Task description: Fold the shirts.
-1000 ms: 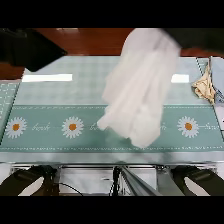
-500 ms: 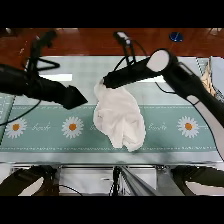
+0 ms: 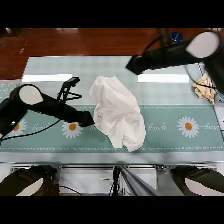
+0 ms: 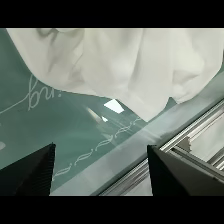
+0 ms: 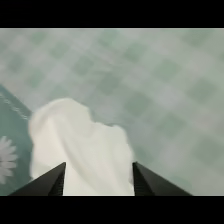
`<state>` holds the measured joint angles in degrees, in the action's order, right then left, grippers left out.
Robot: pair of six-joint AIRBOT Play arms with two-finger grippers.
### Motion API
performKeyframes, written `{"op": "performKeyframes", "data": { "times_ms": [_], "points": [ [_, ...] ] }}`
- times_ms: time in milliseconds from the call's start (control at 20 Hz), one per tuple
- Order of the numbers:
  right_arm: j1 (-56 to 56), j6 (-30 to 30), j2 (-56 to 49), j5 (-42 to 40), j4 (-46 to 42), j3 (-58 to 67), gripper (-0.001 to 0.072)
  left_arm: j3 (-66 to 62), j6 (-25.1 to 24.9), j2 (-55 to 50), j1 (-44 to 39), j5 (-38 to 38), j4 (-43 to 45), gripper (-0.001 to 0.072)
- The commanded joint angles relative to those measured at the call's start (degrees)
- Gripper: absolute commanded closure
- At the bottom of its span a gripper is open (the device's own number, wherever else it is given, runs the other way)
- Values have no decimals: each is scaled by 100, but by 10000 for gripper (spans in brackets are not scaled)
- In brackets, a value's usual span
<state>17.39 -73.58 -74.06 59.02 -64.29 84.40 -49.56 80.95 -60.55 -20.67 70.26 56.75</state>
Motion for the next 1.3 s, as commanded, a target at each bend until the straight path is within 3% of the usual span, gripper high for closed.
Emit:
{"op": "performKeyframes", "data": {
  "times_ms": [0, 350, 550, 800, 850, 900, 950, 1050, 1150, 1200, 1250],
  "points": [
    [-1014, -4, 573, 839, -1585, 2, 223, 127, -37, -474, -442, -562, -50, -13],
    [-2876, 66, 570, 1200, -767, -1106, 223, 125, -31, -1650, -1491, -1165, -330, -13],
    [-2994, 393, 564, 1154, -186, -1836, 223, 118, -33, -1853, -1537, -1864, -581, -13],
    [-2990, 857, 264, 1102, 1329, -2072, 223, 74, -28, -1908, -1543, -2492, -1060, -12],
    [-2988, 916, 160, 1104, 1672, -2074, 222, 68, -31, -1934, -1543, -2507, -1172, 133],
    [-2970, 960, 52, 1108, 1996, -2072, 222, 68, -33, -1963, -1543, -2500, -1239, 404],
    [-2907, 1027, -55, 1108, 2243, -2072, 222, 68, -35, -1965, -1543, -2463, -1244, 604],
    [-2605, 1137, -234, 1091, 2450, -2072, 223, 68, -37, -1958, -1543, -2361, -1246, 684],
    [-2120, 1351, -382, 905, 2485, -2072, 214, 68, -146, -1958, -1543, -2151, -1244, 684],
    [-1858, 1436, -446, 693, 2483, -2072, 127, 68, -201, -1958, -1543, -2024, -1246, 685],
    [-1572, 1530, -503, 372, 2485, -2072, 120, 68, -232, -1956, -1543, -1893, -1244, 685]
  ]
}}
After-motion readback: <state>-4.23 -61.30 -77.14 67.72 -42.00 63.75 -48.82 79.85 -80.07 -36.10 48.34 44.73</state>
